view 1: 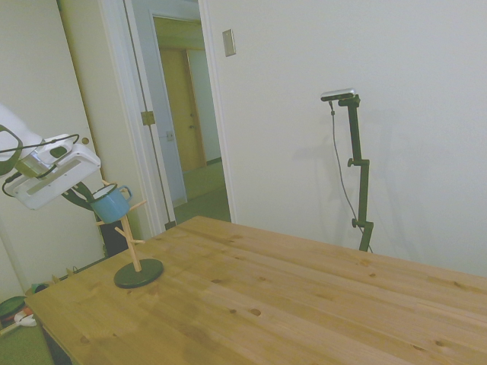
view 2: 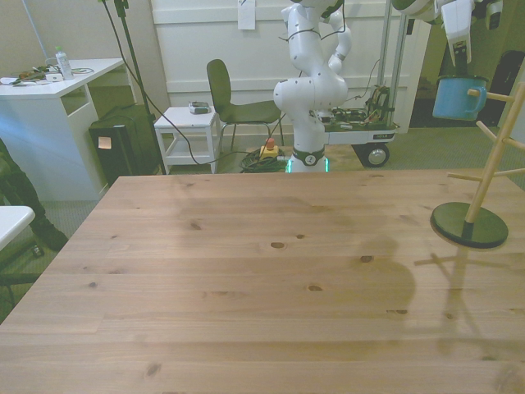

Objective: Hang the mug

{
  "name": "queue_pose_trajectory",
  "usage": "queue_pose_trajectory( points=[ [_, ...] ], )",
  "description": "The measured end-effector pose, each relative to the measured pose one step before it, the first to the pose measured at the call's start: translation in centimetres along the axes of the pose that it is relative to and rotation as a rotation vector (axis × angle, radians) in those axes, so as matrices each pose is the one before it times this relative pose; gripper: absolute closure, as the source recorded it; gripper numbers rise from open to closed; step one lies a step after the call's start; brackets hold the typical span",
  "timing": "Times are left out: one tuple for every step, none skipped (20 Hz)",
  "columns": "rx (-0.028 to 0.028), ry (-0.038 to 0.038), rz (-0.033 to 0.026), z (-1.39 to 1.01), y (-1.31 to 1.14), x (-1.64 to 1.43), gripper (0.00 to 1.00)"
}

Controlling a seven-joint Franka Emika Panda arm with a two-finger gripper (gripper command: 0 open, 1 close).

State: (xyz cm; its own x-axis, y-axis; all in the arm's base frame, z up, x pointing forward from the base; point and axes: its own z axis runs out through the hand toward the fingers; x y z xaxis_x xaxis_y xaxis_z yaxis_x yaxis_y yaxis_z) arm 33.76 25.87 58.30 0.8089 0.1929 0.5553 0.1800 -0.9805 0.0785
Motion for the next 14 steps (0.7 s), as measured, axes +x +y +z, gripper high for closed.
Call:
queue_pose_trajectory(
  points=[
    [-0.00298,-0.00101,0.00012,0.165,-0.117,0.005,1.00],
    [-0.00280,-0.00173,-0.00031,0.147,-0.116,-0.036,1.00],
    [-0.00256,-0.00207,-0.00058,0.154,-0.110,-0.060,1.00],
    [-0.00189,-0.00236,-0.00093,0.170,-0.084,-0.068,1.00],
    [-0.00226,-0.00211,-0.00054,0.204,-0.082,-0.068,1.00],
    [-0.00177,-0.00078,-0.00017,0.207,-0.070,-0.052,1.00],
    [-0.00209,0.00005,0.00006,0.193,-0.078,-0.040,1.00],
    [-0.00307,0.00043,-0.00153,0.175,-0.138,-0.041,1.00],
    [-0.00432,0.00053,-0.00349,0.190,-0.219,-0.061,1.00],
    [-0.00445,0.00016,-0.00159,0.223,-0.265,-0.094,1.00],
    [-0.00432,-0.00052,-0.00212,0.262,-0.297,-0.110,1.00],
    [-0.00247,0.00050,-0.00147,0.251,-0.278,-0.070,1.00],
    [-0.00050,0.00009,-0.00112,0.208,-0.237,-0.046,1.00],
    [-0.00006,-0.00087,-0.00044,0.193,-0.211,-0.045,1.00]
  ],
)
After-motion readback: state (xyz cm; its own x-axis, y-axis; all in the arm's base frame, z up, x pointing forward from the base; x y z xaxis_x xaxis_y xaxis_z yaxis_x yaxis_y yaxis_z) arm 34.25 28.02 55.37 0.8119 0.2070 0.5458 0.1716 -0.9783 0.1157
